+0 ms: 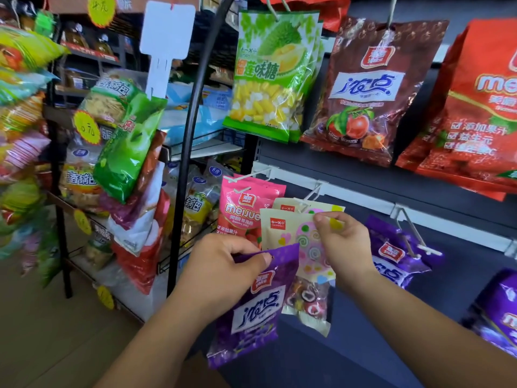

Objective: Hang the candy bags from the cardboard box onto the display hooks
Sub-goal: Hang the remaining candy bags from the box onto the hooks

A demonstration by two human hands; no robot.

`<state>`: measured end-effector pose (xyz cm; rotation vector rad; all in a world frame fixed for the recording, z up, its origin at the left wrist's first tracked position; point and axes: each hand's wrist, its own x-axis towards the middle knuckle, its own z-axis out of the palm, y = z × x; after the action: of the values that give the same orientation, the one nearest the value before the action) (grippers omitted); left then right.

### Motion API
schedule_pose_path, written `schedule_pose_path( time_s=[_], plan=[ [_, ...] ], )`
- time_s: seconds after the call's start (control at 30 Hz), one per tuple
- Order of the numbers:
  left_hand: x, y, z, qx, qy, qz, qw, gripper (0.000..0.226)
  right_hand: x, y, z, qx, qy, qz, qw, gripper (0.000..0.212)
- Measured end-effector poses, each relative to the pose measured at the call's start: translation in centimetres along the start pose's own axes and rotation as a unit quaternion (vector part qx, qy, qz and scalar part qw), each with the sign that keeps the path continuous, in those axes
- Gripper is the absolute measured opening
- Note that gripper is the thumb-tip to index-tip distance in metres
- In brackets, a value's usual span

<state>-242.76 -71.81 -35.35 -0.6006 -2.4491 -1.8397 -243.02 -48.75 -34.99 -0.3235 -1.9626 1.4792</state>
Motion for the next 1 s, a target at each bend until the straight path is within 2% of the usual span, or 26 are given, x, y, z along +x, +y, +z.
schedule_pose_path(
  time_s=[0.23, 0.47, 0.63, 0.73, 0.8, 0.83, 0.87, 0.9, 1.0],
  plan=[
    [0.2, -0.2, 0.2, -0.01, -0.004, -0.014, 1.0, 0.014, -0.1, -0.7, -0.3, 0.0, 0.014, -0.031, 0.999, 0.01],
    [0.1, 0.0, 0.3, -0.016, -0.005, -0.016, 1.0, 0.016, 1.0, -0.3, 0.2, -0.031, 0.003, 0.018, 0.999, 0.014],
    [0.0, 0.1, 0.3, -0.033, -0.01, -0.026, 0.999, 0.02, 2.2, -0.1, 0.1, -0.076, 0.031, 0.036, 0.996, 0.014],
    [0.0, 0.3, 0.2, -0.052, -0.023, -0.047, 0.997, 0.021, 2.5, -0.8, -0.2, -0.128, 0.049, 0.0, 0.991, 0.011],
    [-0.1, 0.5, 0.2, -0.056, -0.034, -0.051, 0.997, 0.021, 0.7, -1.5, -1.1, -0.184, 0.073, -0.086, 0.976, 0.028],
    [-0.3, 0.6, 0.2, -0.057, -0.038, -0.051, 0.996, 0.021, -1.0, -1.9, -1.6, -0.199, 0.087, -0.15, 0.964, 0.03],
    [-0.5, 0.8, 0.3, -0.062, -0.04, -0.048, 0.996, 0.02, -2.9, -2.0, -1.9, -0.193, 0.082, -0.201, 0.957, 0.027],
    [-0.8, 0.9, 0.5, -0.071, -0.041, -0.043, 0.996, 0.019, -5.1, -2.0, -2.2, -0.166, 0.048, -0.215, 0.961, 0.024],
    [-1.7, 1.9, 1.2, -0.063, -0.067, -0.01, 0.996, 0.014, -10.6, -1.4, -2.7, -0.067, -0.136, -0.08, 0.985, 0.034]
  ],
)
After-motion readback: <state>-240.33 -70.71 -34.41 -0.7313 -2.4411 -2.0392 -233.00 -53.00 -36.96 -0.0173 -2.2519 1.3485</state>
